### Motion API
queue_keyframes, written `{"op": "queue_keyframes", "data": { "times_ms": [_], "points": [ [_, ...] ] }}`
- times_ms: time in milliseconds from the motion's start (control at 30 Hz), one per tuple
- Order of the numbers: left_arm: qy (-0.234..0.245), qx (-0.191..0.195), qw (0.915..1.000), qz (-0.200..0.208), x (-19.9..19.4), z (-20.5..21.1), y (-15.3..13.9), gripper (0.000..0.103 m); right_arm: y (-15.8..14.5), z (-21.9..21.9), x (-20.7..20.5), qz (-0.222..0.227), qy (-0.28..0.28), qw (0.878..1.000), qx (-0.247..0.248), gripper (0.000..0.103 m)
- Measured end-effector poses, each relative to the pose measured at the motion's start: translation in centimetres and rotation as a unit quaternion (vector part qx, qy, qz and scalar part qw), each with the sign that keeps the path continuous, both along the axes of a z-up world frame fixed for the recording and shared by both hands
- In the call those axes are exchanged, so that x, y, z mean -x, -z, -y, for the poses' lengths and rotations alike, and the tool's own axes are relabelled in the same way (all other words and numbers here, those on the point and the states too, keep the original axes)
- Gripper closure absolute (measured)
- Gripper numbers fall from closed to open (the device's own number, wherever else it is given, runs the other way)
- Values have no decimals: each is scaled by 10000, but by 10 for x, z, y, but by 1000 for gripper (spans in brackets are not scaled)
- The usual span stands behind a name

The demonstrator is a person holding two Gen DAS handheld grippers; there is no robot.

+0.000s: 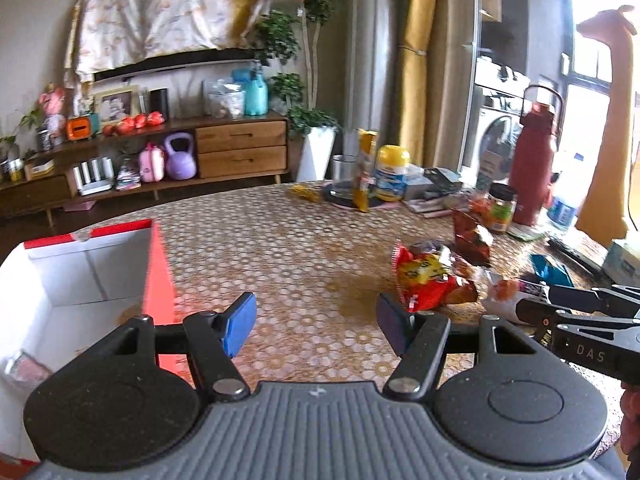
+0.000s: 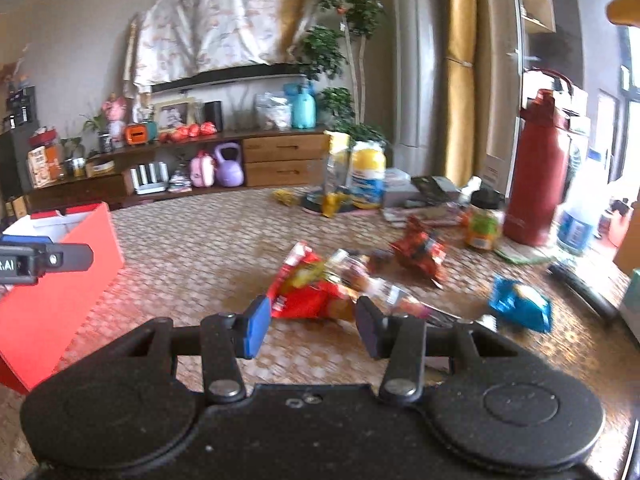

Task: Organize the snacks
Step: 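Withdraw both open tools from the box toward the snacks on the table, then grasp the red-yellow chip bag with the left tool while the right tool grasps the small clear snack packet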

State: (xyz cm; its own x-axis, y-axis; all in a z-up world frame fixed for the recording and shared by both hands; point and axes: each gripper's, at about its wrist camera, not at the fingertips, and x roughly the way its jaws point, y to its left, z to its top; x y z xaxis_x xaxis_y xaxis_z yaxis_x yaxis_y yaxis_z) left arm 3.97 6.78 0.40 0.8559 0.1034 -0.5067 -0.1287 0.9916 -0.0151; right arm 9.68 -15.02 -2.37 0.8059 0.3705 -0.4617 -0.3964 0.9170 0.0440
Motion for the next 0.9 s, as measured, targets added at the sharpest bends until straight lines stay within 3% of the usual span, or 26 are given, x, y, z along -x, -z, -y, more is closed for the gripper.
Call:
{"op": "queue_keyframes", "data": {
  "times_ms": [300, 667, 900],
  "points": [
    [741, -245, 9969, -48, -30, 39, 10, 37, 17, 34, -1, -125, 237, 9996, 8, 57],
    [966, -194, 9946, -317, -64, 71, 28, 37, 34, 59, -9, -305, 336, 9990, -9, 57],
    [906, -183, 9947, -453, -78, 74, 39, 37, 28, 50, -28, -154, -107, 9997, 141, 59]
  ]
}}
